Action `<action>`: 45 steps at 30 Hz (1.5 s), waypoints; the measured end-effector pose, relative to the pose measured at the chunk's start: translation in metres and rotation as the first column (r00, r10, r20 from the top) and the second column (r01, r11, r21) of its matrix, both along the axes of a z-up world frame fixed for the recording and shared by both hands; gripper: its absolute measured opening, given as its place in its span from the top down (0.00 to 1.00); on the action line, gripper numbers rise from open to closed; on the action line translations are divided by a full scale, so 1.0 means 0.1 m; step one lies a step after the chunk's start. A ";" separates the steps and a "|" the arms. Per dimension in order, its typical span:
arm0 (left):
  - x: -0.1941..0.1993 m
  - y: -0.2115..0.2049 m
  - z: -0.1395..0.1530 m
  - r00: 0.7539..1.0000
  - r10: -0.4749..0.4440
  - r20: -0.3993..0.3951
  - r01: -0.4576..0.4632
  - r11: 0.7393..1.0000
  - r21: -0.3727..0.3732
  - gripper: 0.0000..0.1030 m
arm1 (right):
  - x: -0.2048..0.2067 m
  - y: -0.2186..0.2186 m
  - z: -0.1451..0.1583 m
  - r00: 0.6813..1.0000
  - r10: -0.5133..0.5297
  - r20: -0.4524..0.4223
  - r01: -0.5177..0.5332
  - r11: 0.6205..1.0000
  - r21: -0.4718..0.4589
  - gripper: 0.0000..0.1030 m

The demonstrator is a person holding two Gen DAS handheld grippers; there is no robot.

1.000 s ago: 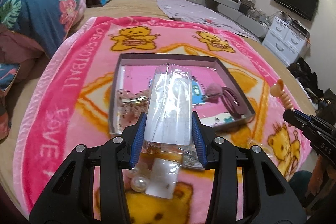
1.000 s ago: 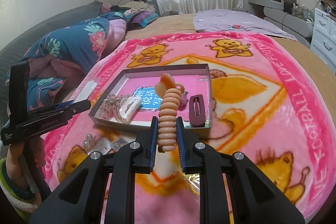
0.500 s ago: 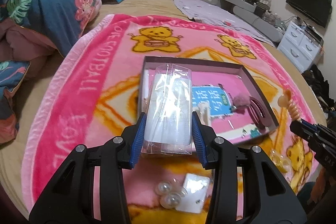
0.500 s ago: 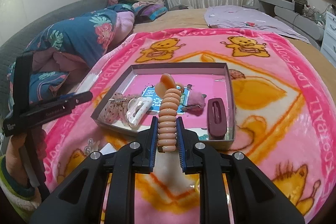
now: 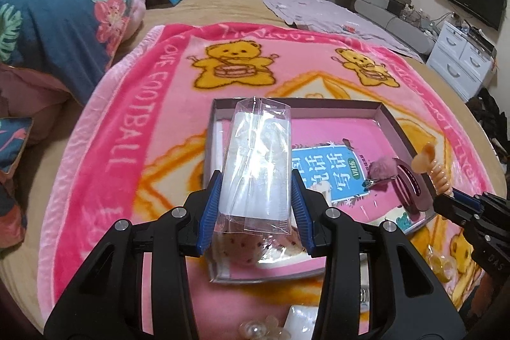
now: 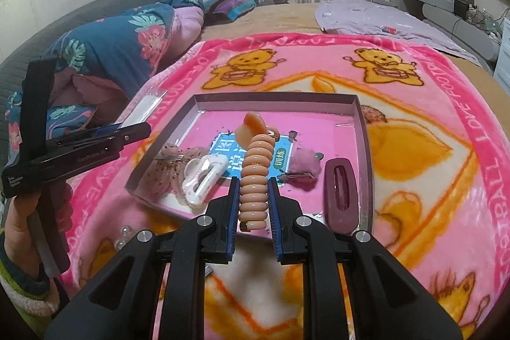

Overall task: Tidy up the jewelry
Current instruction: 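Carry the packet in left tool over the box while right tool carries the hair tie, then open left tool to drop the packet into the box while right tool drops the hair tie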

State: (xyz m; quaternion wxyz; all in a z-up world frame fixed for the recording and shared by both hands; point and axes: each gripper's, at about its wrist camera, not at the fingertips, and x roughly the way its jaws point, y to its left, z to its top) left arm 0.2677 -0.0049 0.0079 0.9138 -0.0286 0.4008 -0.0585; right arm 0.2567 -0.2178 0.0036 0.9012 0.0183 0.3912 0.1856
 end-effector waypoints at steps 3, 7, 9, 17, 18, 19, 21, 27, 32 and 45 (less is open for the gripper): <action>0.07 -0.03 -0.10 1.000 -0.012 -0.026 0.012 1.000 -0.011 0.67 | 0.09 0.01 -0.04 1.000 -0.001 -0.010 0.001 1.000 -0.012 0.84; 0.10 -0.09 -0.20 0.999 -0.023 -0.045 0.022 1.000 -0.002 0.67 | 0.20 0.05 -0.16 0.999 0.010 -0.034 -0.011 0.999 -0.034 0.84; 0.12 -0.09 -0.25 0.998 -0.025 -0.054 0.025 1.000 -0.001 0.67 | 0.24 0.08 -0.23 0.999 0.020 -0.049 -0.022 0.999 -0.040 0.84; 0.15 -0.12 -0.36 0.996 -0.031 -0.080 0.031 0.999 0.005 0.67 | 0.30 0.17 -0.47 0.994 0.040 -0.103 -0.047 0.997 -0.068 0.84; 0.15 -0.12 -0.36 0.996 -0.030 -0.079 0.031 1.000 0.007 0.67 | 0.30 0.18 -0.49 0.994 0.039 -0.107 -0.046 0.997 -0.069 0.84; 0.15 -0.12 -0.36 0.996 -0.031 -0.080 0.031 0.999 0.007 0.67 | 0.30 0.18 -0.50 0.993 0.038 -0.111 -0.046 0.996 -0.070 0.83; 0.15 -0.12 -0.36 0.996 -0.030 -0.082 0.031 1.000 0.002 0.67 | 0.29 0.17 -0.50 0.993 0.033 -0.110 -0.041 0.997 -0.071 0.83; 0.06 -0.08 -0.25 0.998 -0.022 -0.059 0.021 1.000 -0.019 0.57 | 0.18 0.07 -0.38 0.997 0.008 -0.070 -0.011 0.999 -0.037 0.61; -0.08 -0.01 -0.06 1.000 -0.004 -0.020 0.003 0.999 -0.044 0.42 | 0.03 -0.09 -0.19 1.000 -0.020 -0.011 0.020 1.000 -0.020 0.53; -0.61 0.12 0.40 0.997 0.017 0.075 -0.011 0.997 -0.079 0.15 | -0.36 -0.38 0.22 0.994 -0.062 0.087 0.055 0.996 0.071 0.33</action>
